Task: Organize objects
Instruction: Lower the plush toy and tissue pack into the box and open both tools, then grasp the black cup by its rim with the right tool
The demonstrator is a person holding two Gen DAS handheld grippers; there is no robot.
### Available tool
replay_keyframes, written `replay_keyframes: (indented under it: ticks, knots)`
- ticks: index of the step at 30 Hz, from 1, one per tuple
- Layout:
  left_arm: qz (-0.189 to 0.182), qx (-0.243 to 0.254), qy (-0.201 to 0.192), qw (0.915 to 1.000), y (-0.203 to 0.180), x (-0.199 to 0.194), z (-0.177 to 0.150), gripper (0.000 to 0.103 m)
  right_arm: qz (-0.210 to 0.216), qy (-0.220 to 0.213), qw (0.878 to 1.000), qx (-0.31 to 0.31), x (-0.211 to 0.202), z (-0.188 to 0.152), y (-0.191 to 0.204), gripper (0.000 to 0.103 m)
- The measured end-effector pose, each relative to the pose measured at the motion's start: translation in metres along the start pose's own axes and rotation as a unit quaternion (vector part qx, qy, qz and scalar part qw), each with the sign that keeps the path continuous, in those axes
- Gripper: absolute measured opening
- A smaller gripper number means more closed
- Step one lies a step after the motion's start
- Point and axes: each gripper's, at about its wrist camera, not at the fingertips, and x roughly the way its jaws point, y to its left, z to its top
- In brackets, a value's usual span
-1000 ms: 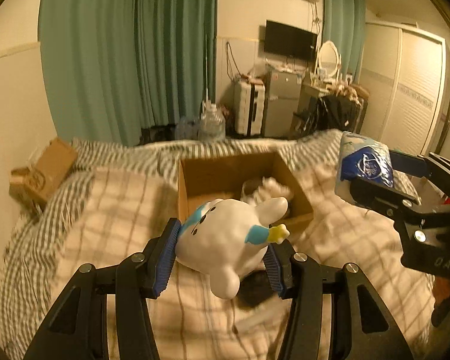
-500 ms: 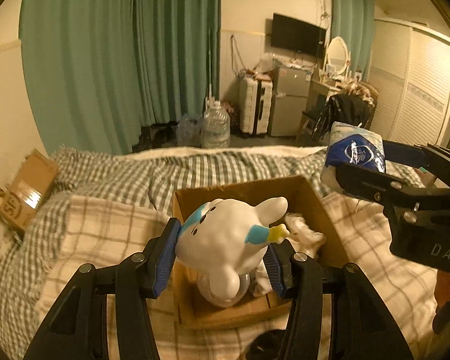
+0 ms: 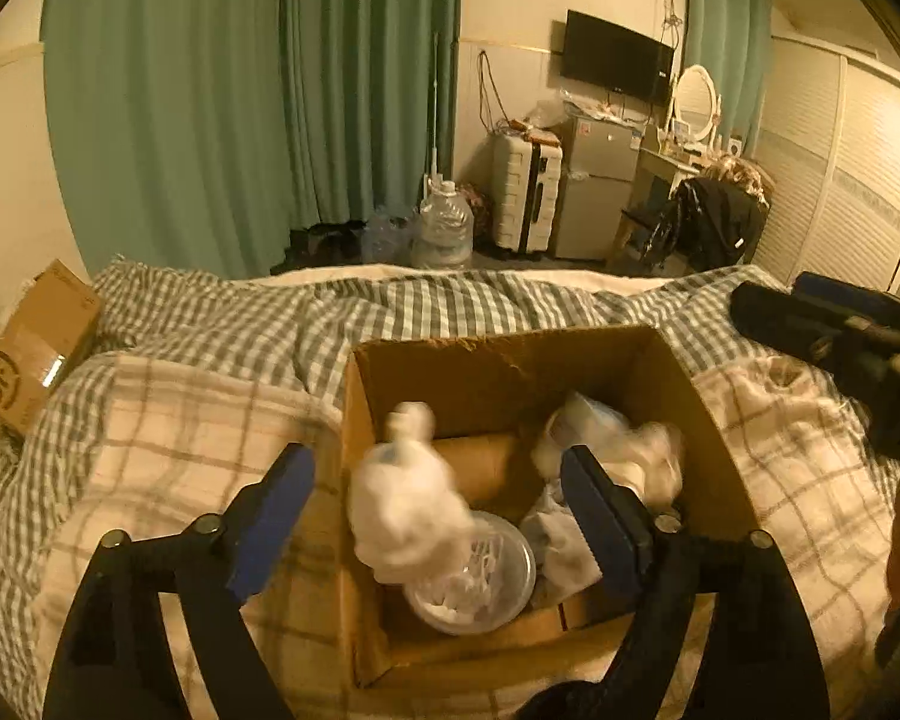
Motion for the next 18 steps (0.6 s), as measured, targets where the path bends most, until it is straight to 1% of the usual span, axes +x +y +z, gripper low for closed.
replay_keyframes:
  ticks: [3, 4, 6, 7, 8, 11, 14, 18]
  knots:
    - [-0.003, -0.001, -0.011, 0.9999, 0.004, -0.026, -0.001, 0.089, -0.009, -0.013, 1.000, 0.006, -0.029, 0.003, -0.005, 0.092]
    - [-0.001, 0.000, -0.015, 0.9999, 0.005, -0.035, -0.001, 0.091, -0.011, -0.019, 1.000, 0.005, -0.042, 0.003, -0.004, 0.093]
    - [0.005, 0.003, -0.028, 0.9996, 0.006, -0.057, -0.001, 0.098, -0.017, -0.028, 0.999, -0.002, -0.065, 0.002, -0.002, 0.094]
    - [0.009, 0.004, -0.034, 0.9994, 0.007, -0.068, -0.002, 0.103, -0.022, -0.034, 0.999, -0.009, -0.079, 0.000, 0.001, 0.095]
    - [0.013, 0.004, -0.045, 0.9989, 0.008, -0.082, -0.005, 0.103, -0.026, -0.040, 0.999, -0.016, -0.092, -0.002, 0.005, 0.097]
    - [0.025, 0.002, -0.057, 0.9981, 0.012, -0.109, -0.014, 0.103, -0.035, -0.050, 0.998, -0.030, -0.121, -0.010, 0.017, 0.102]
    - [0.034, -0.007, -0.065, 0.9973, 0.018, -0.130, -0.030, 0.103, -0.039, -0.055, 0.997, -0.043, -0.144, -0.023, 0.028, 0.103]
    - [0.048, -0.013, -0.067, 0.9965, 0.021, -0.141, -0.059, 0.103, -0.045, -0.048, 0.996, -0.055, -0.154, -0.046, 0.040, 0.103]
